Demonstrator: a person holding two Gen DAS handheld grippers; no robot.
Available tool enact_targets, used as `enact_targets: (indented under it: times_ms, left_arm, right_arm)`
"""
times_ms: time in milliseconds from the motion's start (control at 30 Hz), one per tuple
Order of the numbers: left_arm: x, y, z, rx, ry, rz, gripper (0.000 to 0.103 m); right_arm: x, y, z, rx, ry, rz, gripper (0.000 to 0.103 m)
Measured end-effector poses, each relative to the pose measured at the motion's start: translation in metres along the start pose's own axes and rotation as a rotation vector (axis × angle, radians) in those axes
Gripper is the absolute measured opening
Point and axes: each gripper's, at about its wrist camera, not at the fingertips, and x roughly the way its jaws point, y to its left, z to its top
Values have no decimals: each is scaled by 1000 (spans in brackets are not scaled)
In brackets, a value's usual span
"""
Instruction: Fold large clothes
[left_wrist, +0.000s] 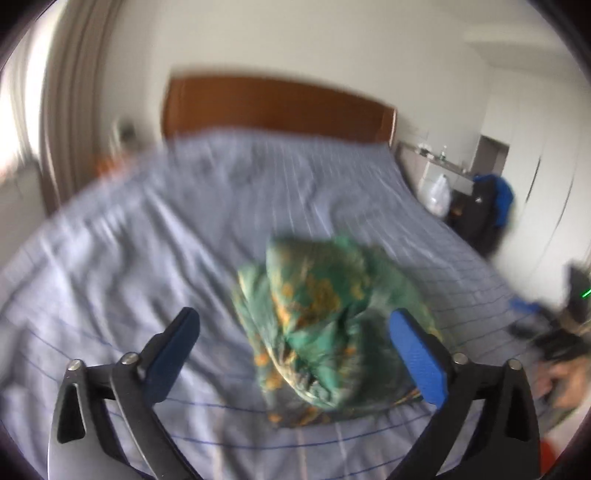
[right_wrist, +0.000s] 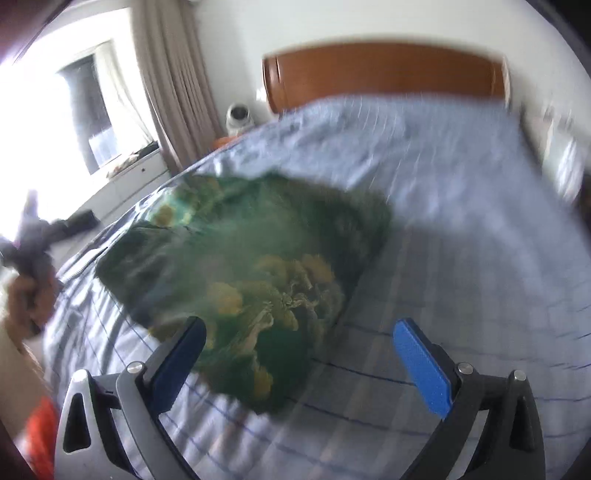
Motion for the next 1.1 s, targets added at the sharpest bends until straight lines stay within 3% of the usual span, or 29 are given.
enact_targets:
  times_ms: [133,167,300,467,633,833,1000,1100]
  left_arm:
    - [-67,-50,7,125,-150,120,103]
    - [-72,-59,7,139,-156,134,103]
    - [-87,-106,-14,102,-76,145,103]
    - [-93,-136,-69,36,-15,168,103]
    - [-91,-152,-94,54,50,209,103]
    - [-102,-157,-111,86,111,314,103]
    - [-105,-146,-121,51,175,290,103]
    - [-108,-147,-125,66,173,301,103]
  right_arm:
    - [-107,27,-1,-41,-302,-159,103]
    - [-116,34,1,-34,-328,-177,103]
    - [-141,34,-8,24,-194,-213,103]
    - [-175,55,-45,16,-297,-272,103]
    - [-159,77,-73,5,-189,-250,103]
    - [-150,95,-99,45,-97,-233,103]
    - [-144,118,-107,18,-17,-227,103]
    - [-146,130,-109,12,4,-219,103]
